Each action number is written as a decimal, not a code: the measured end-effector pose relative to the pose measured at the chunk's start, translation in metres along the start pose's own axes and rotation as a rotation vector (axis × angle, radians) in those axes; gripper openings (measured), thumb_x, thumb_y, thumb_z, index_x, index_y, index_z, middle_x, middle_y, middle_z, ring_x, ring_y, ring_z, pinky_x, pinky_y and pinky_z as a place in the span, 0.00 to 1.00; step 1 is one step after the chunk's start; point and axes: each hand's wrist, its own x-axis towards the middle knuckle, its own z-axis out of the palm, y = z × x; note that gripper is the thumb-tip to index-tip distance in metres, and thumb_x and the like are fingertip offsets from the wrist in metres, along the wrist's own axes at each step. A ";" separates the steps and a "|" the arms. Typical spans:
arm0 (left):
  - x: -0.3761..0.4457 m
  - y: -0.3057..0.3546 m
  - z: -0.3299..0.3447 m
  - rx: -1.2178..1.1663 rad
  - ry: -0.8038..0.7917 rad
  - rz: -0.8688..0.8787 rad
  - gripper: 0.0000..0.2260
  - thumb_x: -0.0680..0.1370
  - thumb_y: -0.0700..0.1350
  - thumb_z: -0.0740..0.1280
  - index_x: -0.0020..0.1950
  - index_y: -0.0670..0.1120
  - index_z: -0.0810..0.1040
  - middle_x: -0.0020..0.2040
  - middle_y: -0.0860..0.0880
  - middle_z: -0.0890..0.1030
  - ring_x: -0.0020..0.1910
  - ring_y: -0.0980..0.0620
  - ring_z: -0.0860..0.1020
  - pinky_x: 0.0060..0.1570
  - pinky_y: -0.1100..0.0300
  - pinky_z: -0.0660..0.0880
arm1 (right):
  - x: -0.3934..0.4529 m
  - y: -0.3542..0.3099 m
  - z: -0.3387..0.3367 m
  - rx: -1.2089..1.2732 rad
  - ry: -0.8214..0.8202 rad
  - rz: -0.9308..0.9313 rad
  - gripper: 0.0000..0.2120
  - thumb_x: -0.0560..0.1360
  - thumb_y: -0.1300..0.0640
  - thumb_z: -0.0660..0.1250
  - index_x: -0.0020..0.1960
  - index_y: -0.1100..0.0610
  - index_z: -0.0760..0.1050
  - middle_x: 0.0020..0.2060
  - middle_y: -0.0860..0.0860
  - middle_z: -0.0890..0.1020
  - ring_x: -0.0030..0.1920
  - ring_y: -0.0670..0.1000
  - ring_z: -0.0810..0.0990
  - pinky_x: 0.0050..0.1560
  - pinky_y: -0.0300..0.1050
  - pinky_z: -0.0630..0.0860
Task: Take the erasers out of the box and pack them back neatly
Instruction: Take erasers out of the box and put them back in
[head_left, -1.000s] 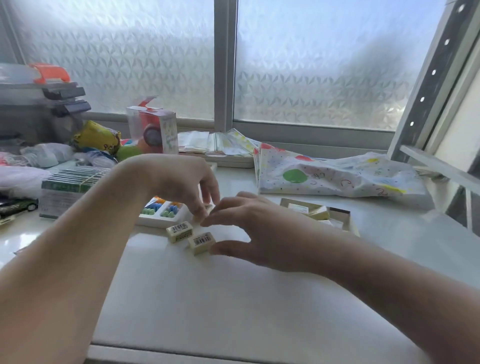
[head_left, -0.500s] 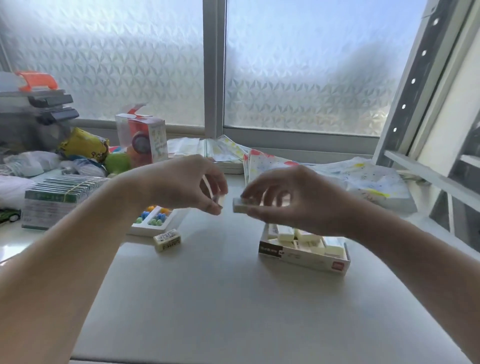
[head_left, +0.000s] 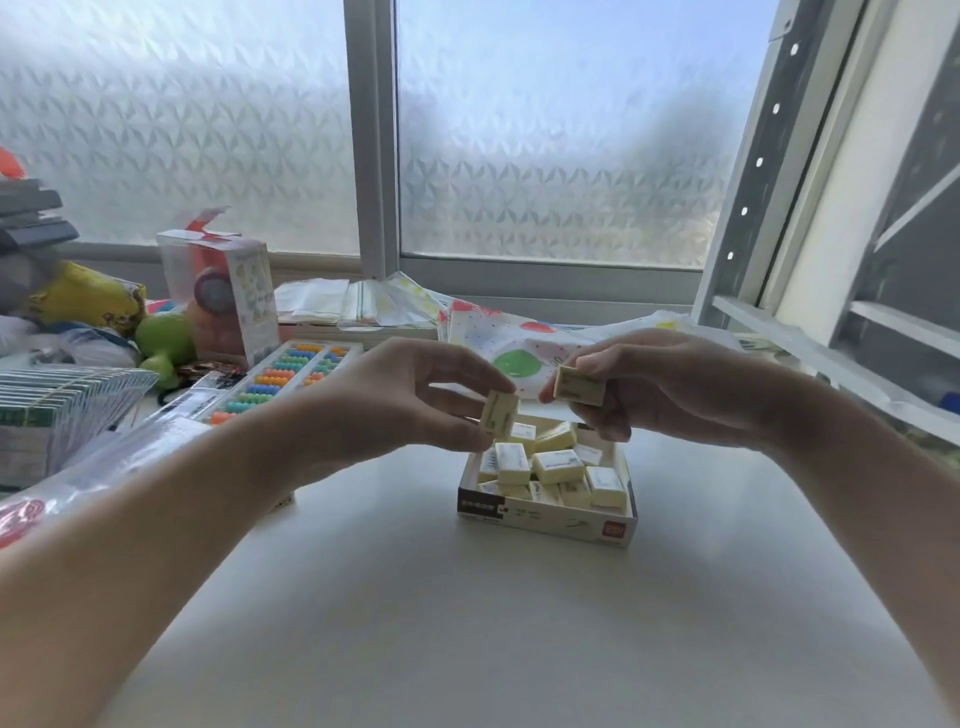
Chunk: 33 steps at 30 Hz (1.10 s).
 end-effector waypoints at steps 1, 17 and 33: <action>0.000 0.001 0.001 0.004 0.013 0.012 0.17 0.69 0.34 0.78 0.55 0.49 0.85 0.54 0.48 0.87 0.54 0.50 0.85 0.51 0.63 0.80 | -0.001 0.001 -0.001 -0.017 0.003 0.004 0.13 0.80 0.55 0.64 0.52 0.62 0.83 0.38 0.57 0.80 0.38 0.50 0.75 0.38 0.40 0.75; -0.006 0.017 0.046 0.545 -0.038 0.165 0.16 0.72 0.39 0.73 0.55 0.57 0.84 0.47 0.58 0.78 0.50 0.57 0.78 0.48 0.73 0.68 | -0.019 -0.001 -0.022 -0.512 0.073 0.075 0.11 0.74 0.60 0.77 0.56 0.52 0.87 0.49 0.49 0.90 0.51 0.47 0.88 0.51 0.36 0.80; -0.006 0.021 0.051 0.613 -0.079 0.231 0.08 0.76 0.44 0.74 0.49 0.56 0.88 0.49 0.59 0.83 0.54 0.60 0.79 0.55 0.62 0.73 | -0.011 0.004 -0.017 -0.833 0.172 0.060 0.06 0.74 0.50 0.78 0.50 0.45 0.88 0.39 0.37 0.88 0.37 0.34 0.83 0.38 0.24 0.71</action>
